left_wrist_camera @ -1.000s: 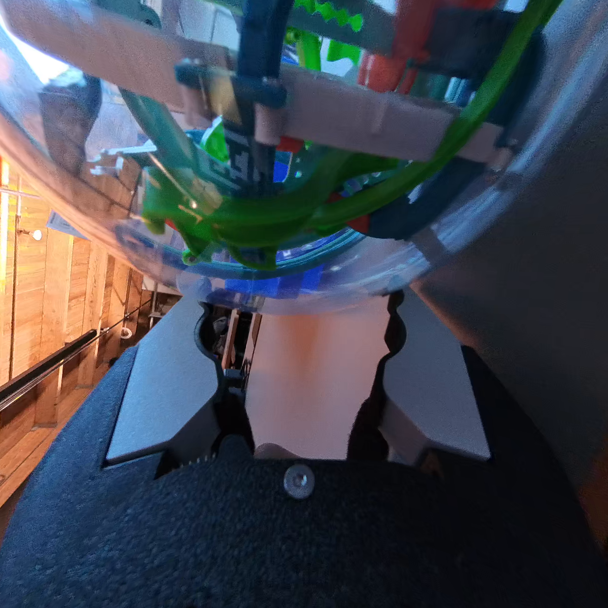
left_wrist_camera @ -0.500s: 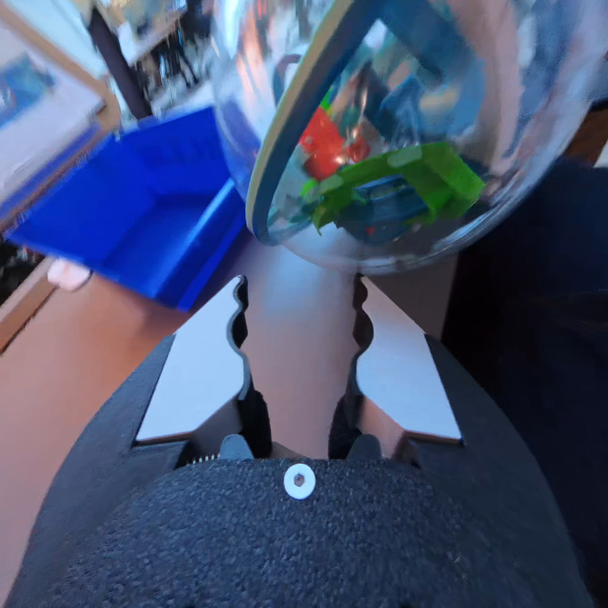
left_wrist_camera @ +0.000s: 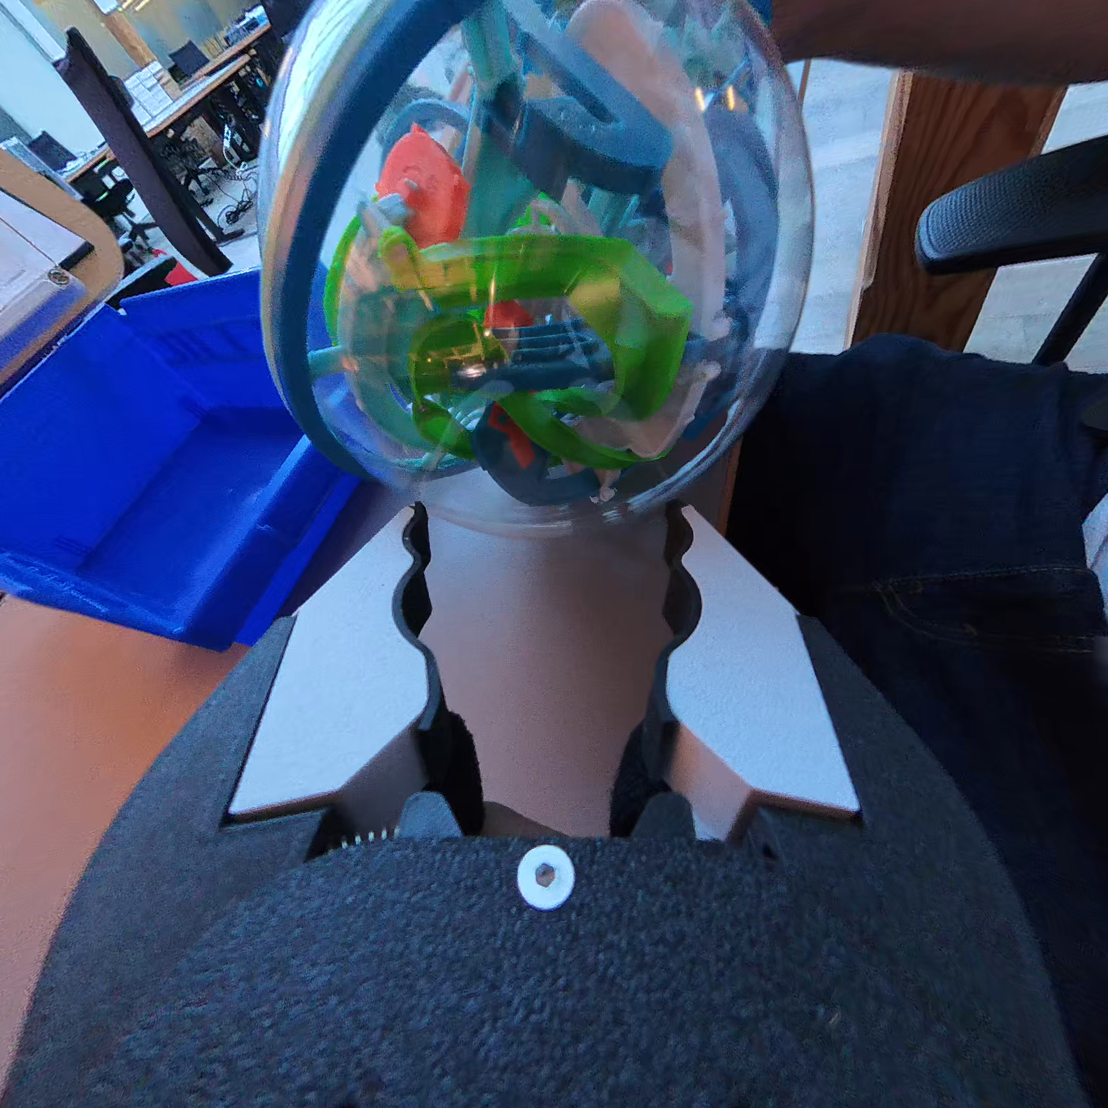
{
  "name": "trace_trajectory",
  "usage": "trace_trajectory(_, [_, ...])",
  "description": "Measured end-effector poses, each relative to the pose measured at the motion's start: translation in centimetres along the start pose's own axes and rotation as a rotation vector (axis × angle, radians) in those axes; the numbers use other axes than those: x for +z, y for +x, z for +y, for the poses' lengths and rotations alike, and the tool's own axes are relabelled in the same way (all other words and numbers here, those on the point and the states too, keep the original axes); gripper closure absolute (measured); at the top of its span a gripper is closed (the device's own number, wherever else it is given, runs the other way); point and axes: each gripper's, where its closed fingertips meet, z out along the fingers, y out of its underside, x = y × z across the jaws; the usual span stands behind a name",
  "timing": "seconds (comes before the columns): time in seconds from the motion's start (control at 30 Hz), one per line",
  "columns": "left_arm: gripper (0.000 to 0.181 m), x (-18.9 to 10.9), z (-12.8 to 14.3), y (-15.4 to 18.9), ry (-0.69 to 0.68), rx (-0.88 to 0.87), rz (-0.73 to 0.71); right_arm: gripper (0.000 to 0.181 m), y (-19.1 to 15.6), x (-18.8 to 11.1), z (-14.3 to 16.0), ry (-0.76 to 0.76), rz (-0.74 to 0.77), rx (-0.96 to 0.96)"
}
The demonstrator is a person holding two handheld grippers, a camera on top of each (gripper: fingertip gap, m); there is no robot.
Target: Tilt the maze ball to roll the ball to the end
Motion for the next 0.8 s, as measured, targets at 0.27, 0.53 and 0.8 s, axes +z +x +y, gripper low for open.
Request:
trace_trajectory(0.27, [0.082,1.7,0.0,1.2,0.054,-0.212,0.126,0.07,3.0,-10.5,-0.7,0.227,-0.318,0.762])
trace_trajectory(0.53, [0.08,2.5,-3.1,2.1,0.114,-0.224,0.123,0.036,-3.5,-11.7,-6.9,0.249,-0.377,0.642])
trace_trajectory(0.8, [0.084,1.8,-5.9,1.1,0.167,-0.166,0.068,0.03,-4.6,-7.7,-3.5,0.109,-0.334,0.653])
